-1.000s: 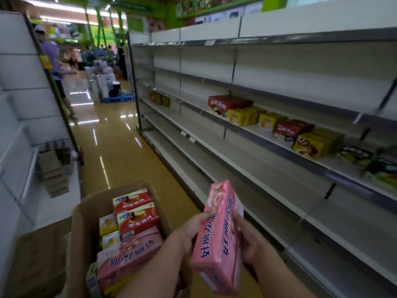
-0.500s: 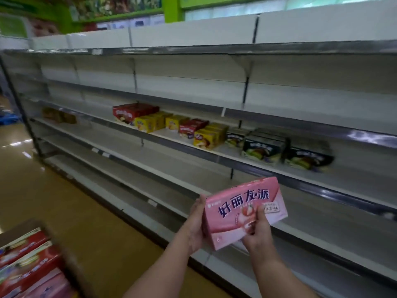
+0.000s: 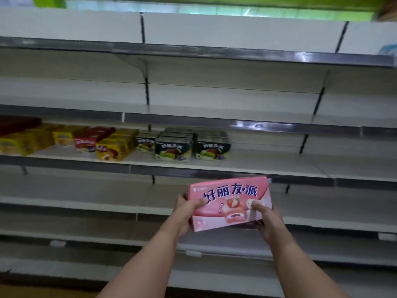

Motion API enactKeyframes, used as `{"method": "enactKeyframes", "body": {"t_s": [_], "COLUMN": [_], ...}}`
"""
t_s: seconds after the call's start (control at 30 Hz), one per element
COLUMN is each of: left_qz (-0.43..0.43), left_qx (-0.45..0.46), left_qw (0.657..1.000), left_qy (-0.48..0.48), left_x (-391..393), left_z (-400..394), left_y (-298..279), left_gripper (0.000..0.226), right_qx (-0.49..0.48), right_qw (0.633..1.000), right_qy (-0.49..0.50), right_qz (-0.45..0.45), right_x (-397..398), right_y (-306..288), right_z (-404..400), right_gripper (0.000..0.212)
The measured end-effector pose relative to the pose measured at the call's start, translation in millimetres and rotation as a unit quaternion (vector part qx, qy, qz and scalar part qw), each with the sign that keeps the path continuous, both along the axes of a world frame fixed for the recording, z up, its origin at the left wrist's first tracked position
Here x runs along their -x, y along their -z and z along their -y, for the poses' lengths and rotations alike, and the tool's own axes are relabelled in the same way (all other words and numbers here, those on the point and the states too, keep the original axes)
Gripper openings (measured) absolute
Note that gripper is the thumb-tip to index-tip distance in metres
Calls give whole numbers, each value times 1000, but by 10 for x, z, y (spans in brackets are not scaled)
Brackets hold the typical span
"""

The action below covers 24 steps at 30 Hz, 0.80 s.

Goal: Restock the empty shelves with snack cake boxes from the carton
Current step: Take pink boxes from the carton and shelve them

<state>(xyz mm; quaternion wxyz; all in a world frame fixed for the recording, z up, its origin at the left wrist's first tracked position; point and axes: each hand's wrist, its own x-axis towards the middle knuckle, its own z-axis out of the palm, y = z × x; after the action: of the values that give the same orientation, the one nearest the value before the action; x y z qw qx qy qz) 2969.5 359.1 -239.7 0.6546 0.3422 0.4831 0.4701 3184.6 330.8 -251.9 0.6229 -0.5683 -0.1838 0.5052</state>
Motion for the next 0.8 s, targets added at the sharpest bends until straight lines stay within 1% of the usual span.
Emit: {"method": "enactKeyframes", "body": {"t_s": [0.07,0.17,0.23,0.33,0.4,0.43,0.47,0.53,0.57,0.6,0.67,0.8], "left_qz": [-46,-164,-220,-296,-319,-326,-334,-348,-350,-350,-352,-339], "left_qx": [-38,-99,-106,-117,-120,-122,-122,-115,-108,-105,-109,-134], "left_qw": [998,981,968,947,940,937,934,931,930,931,929,930], "left_qy": [-1,32,52,44,32,28,24,6,-4,-16,-24,-49], "left_x": [-218,-541,-709,-977,-1164,-1285,-1393,-1625,-1719,-1841,-2061,-2401], "left_z": [-87,-196,-269,-393,-495,-551,-608,-747,-808,-878,-1009,-1242], "left_y": [-24,-26,11,38,27,-5,-32,-121,-166,-198,-213,-191], "left_gripper": [46,36,34,32,31,31,32,39,42,44,44,36], "right_qx": [10,21,21,16,26,34,49,99,110,109,91,66], "right_qw": [999,996,993,987,980,972,955,905,886,876,871,873], "right_qy": [20,51,69,67,61,61,57,41,40,34,22,20], "right_qz": [28,68,95,147,187,226,288,411,448,469,482,482], "right_x": [-145,-402,-572,-844,-1022,-1133,-1253,-1532,-1630,-1744,-1935,-2268], "right_y": [-64,-74,-91,-158,-167,-161,-131,-103,-134,-190,-322,-447], "right_z": [41,37,1,-84,-172,-231,-301,-453,-499,-553,-664,-997], "right_gripper": [47,51,53,55,54,53,54,57,54,48,40,36]}}
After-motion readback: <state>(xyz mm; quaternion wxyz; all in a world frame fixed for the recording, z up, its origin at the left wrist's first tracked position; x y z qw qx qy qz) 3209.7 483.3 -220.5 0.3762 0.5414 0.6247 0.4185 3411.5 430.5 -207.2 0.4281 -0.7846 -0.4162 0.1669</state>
